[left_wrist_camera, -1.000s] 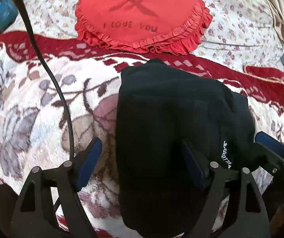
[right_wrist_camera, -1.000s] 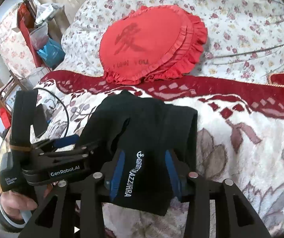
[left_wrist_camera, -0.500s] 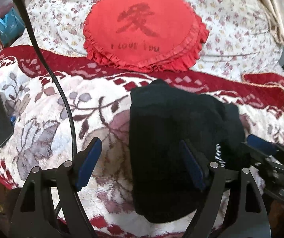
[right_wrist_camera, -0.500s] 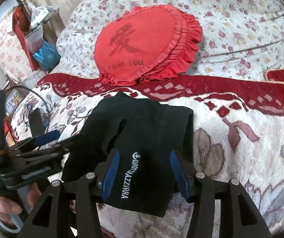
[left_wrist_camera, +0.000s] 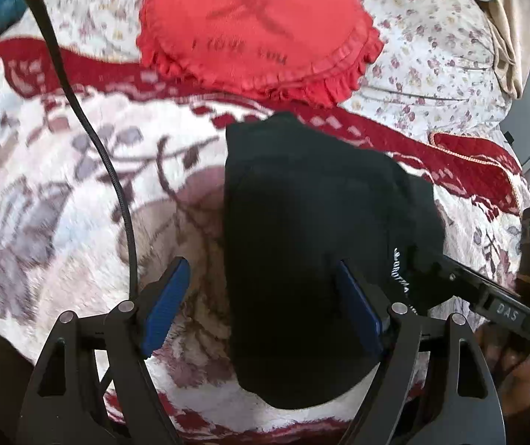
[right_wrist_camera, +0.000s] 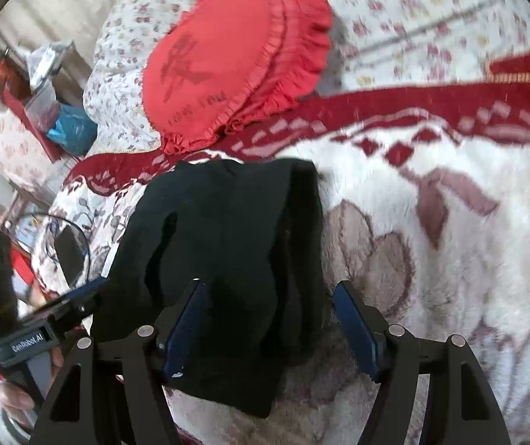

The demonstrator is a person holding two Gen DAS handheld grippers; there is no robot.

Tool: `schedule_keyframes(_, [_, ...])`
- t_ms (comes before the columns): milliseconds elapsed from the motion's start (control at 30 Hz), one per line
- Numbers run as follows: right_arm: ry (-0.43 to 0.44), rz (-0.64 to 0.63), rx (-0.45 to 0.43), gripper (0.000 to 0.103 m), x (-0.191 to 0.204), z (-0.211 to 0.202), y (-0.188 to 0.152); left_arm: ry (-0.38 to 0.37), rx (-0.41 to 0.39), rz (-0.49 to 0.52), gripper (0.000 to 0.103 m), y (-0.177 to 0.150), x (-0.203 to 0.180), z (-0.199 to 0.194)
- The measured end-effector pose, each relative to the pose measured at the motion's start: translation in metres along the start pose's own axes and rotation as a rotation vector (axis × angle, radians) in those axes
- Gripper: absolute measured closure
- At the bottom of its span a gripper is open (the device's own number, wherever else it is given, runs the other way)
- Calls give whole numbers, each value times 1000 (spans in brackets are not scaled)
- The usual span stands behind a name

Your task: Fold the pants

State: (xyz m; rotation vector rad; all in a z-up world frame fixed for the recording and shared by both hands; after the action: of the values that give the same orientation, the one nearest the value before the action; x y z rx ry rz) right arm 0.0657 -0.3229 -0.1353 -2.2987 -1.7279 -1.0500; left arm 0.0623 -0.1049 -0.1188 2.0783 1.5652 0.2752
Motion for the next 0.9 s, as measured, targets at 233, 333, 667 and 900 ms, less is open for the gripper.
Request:
schedule_keyframes(233, [56, -28, -8, 20, 9, 14, 0, -62, 23, -54, 14, -1, 2, 22])
schedule_keyframes(333, [46, -68, -22, 19, 12, 18, -1, -77, 35, -50, 3, -2, 1, 31])
schedule_keyframes(667, [84, -104, -57, 72, 24, 10, 2, -130, 60, -8, 40, 4, -9, 25])
schedule_keyframes(900, [145, -163, -104, 75, 64, -9, 24, -96, -8, 53, 59, 33, -2, -5])
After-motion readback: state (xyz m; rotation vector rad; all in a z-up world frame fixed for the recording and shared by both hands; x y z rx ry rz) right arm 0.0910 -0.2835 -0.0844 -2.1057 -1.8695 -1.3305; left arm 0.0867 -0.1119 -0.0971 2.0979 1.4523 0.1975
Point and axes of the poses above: each gripper's, at about its wrist camera, not at the fingertips, and z roughly the way its jaws point, x to its left, y to its top, the point moved 6 cm from there along z, roughly the way its jaws point, and after that the axes turned 15 degrees about z, right-handed, at the moved point
